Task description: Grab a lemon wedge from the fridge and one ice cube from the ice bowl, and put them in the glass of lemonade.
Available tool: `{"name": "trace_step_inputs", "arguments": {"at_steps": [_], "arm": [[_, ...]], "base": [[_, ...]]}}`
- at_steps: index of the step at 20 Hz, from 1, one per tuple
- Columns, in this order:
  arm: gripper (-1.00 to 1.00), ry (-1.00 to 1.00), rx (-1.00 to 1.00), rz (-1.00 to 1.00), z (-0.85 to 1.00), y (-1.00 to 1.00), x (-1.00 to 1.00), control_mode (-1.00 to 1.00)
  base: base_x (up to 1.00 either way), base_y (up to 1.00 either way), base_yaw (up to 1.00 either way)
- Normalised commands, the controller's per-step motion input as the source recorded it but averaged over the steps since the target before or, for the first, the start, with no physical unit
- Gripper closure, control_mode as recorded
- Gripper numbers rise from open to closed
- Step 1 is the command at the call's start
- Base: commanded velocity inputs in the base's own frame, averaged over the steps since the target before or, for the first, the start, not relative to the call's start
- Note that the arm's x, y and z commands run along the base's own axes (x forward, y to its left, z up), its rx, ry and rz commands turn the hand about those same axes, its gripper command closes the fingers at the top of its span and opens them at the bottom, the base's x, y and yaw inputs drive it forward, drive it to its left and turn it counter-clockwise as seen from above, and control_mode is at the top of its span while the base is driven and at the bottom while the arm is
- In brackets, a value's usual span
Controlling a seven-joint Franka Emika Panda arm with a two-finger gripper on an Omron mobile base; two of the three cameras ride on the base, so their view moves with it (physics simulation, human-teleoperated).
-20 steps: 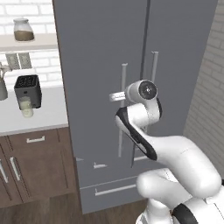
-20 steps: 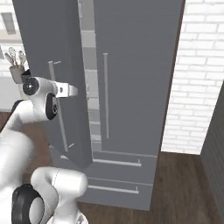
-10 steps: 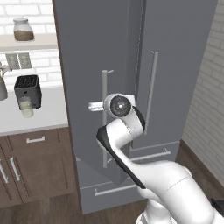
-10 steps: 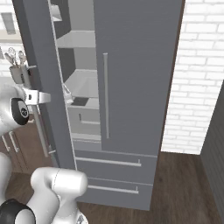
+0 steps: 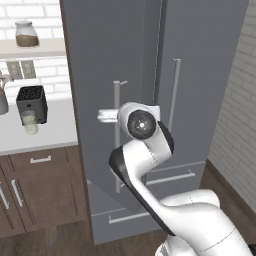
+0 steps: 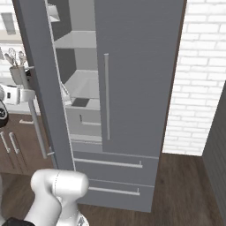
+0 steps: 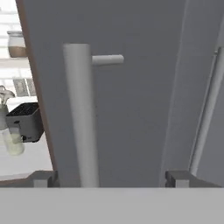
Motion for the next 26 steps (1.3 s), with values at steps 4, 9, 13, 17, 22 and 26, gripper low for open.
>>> {"name": "trace_step_inputs", "arguments": {"at_steps": [4,9,13,17,22,26], "arm": [[-1.00,-0.08,0.12,0.00,0.79,-0.01,-1.00,-1.00],[-1.00,0.00,0.31,-0.10,0.58,-0.54,-0.78,-1.00],[-1.00,0.00,0.43,-0.22,0.41,-0.82,-0.36,-1.00],[-1.00,0.00,0.47,-0.18,0.15,-0.78,-0.18,-1.00],[-1.00,-0.01,0.60,-0.07,-0.03,-0.72,-0.18,-1.00],[-1.00,0.00,0.61,-0.02,-0.19,-0.40,-0.14,-1.00]], "base": [[0.00,0.00,0.00],[0.00,0.00,0.00],[0.00,0.00,0.00],[0.00,0.00,0.00],[0.00,0.00,0.00],[0.00,0.00,0.00]]}}
